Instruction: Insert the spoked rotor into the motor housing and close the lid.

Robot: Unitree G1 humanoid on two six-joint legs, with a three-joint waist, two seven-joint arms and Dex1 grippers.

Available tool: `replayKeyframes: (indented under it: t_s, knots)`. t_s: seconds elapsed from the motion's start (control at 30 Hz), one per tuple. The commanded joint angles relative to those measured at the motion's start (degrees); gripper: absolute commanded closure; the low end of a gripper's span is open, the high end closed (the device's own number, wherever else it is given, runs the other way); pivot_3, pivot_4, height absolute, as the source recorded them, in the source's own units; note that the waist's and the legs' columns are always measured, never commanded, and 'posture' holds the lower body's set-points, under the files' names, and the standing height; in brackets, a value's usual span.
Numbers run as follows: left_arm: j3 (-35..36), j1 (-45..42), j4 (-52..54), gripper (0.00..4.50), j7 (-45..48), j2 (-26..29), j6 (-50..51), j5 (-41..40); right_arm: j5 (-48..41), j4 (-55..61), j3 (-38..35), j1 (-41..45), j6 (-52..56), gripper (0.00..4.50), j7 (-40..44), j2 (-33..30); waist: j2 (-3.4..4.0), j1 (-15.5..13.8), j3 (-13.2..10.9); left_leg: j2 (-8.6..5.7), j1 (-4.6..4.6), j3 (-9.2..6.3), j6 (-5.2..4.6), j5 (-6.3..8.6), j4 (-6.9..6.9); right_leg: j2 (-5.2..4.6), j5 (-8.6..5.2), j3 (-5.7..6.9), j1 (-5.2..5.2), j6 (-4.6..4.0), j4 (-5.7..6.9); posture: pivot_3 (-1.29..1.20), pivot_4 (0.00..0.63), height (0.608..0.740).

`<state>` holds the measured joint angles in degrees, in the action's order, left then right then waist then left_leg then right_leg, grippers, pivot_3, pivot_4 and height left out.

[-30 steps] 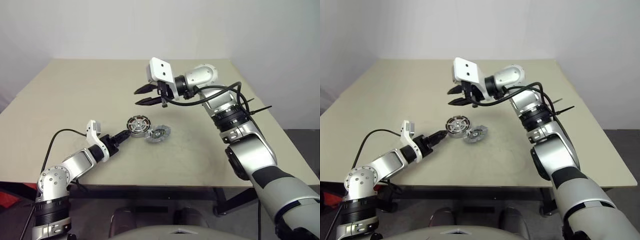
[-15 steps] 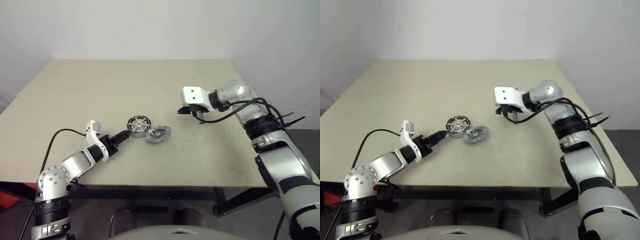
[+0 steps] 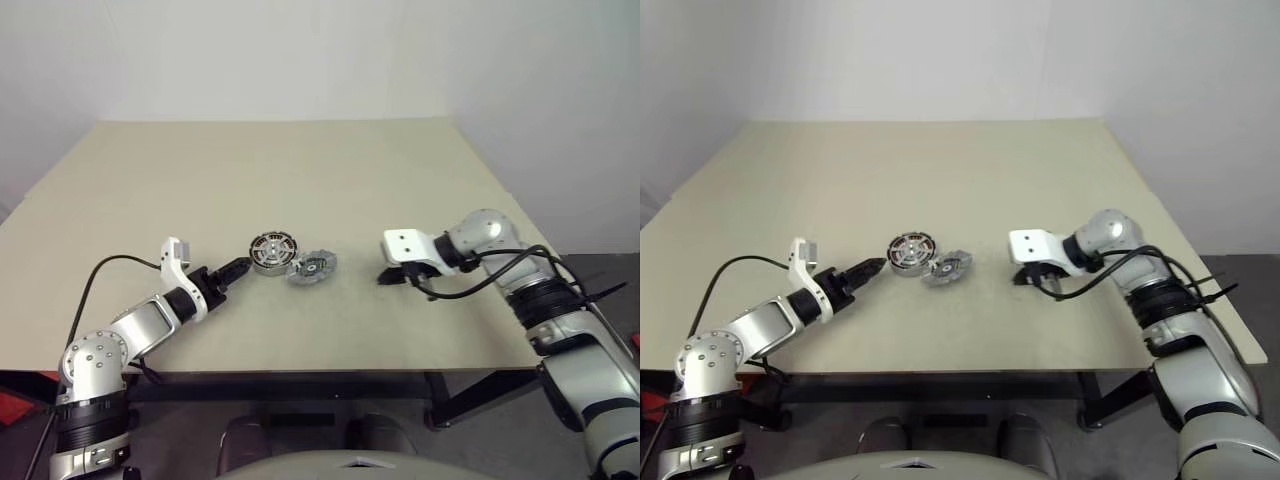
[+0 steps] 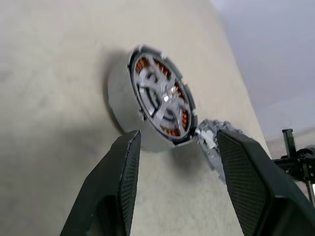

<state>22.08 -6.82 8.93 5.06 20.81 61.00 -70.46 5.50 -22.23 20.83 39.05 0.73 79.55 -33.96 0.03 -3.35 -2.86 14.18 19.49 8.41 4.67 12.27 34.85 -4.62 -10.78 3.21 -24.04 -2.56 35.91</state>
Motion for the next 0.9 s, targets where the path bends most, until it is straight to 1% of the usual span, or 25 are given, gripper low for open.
replayKeyframes:
  t_s: [0.03, 0.13, 0.23, 0.37, 0.53, 0.73, 0.9]
  knots:
    - [1.0, -0.8, 0.5, 1.91, 0.7, 0.7, -0.7, -0.7, -1.3, 3.6, -2.1, 1.3, 7.2, 4.45, -5.3, 3.2, 0.00, -0.3, 0.0, 0.00, 0.00, 0.00, 0.01, -0.01, 0.02, -0.01, -0.07, 0.00, 0.02, 0.13, -0.01, 0.00, 0.000, 0.740]
    - [0.9, -0.7, 0.8, 1.91, 0.5, 0.6, -0.6, -0.7, -2.0, 4.9, -2.4, 2.2, 11.8, 4.45, -7.9, 5.9, 0.00, -0.7, 0.0, -0.03, 0.00, 0.00, 0.01, -0.01, 0.12, -0.02, -0.11, -0.03, 0.07, 0.19, -0.03, 0.00, 0.000, 0.740]
    - [1.3, -0.7, 0.6, 1.91, 0.4, 0.9, -0.7, -0.7, -3.1, 6.7, -2.3, 2.4, 14.7, 4.45, -7.9, 6.5, 0.00, -1.1, 0.0, -0.06, 0.03, -0.01, 0.00, 0.00, 0.12, -0.04, 0.04, -0.03, 0.08, -0.06, -0.03, 0.00, 0.000, 0.740]
    - [2.1, -0.3, 0.4, 1.91, 0.5, 1.4, -0.9, -0.6, -3.9, 8.0, -1.7, 2.1, 14.8, 4.45, -6.2, 5.1, -0.01, -1.0, 0.0, -0.06, 0.04, -0.01, -0.03, 0.03, 0.08, -0.04, 0.05, -0.03, 0.09, -0.07, -0.07, 0.00, 0.000, 0.740]
    - [2.8, -0.5, 0.4, 1.91, 0.2, 1.7, -1.0, -0.9, -4.7, 8.0, -1.2, 1.7, 13.8, 4.45, -2.9, 1.8, -0.01, -1.0, 0.0, -0.06, 0.04, -0.01, -0.03, 0.03, 0.01, -0.03, 0.04, -0.02, 0.09, -0.07, -0.13, 0.00, 0.000, 0.740]
    - [3.3, -0.6, 0.2, 1.91, 0.2, 1.8, -1.1, -0.7, -7.0, 15.5, -0.8, -1.6, 16.9, 4.45, 1.5, -2.2, -0.01, -1.0, 0.0, -0.05, 0.04, -0.01, -0.03, 0.03, 0.00, -0.03, 0.03, -0.02, 0.09, -0.05, -0.13, 0.00, 0.000, 0.740]
    - [3.9, -1.1, -0.6, 1.91, 0.3, 2.3, -1.3, -0.4, -9.2, 18.1, -1.3, -1.7, 22.0, 4.45, 0.0, -0.7, -0.01, -0.8, 0.0, -0.05, -0.01, 0.00, -0.02, 0.02, 0.00, -0.03, -0.13, -0.03, 0.09, 0.22, -0.12, 0.00, 0.000, 0.740]
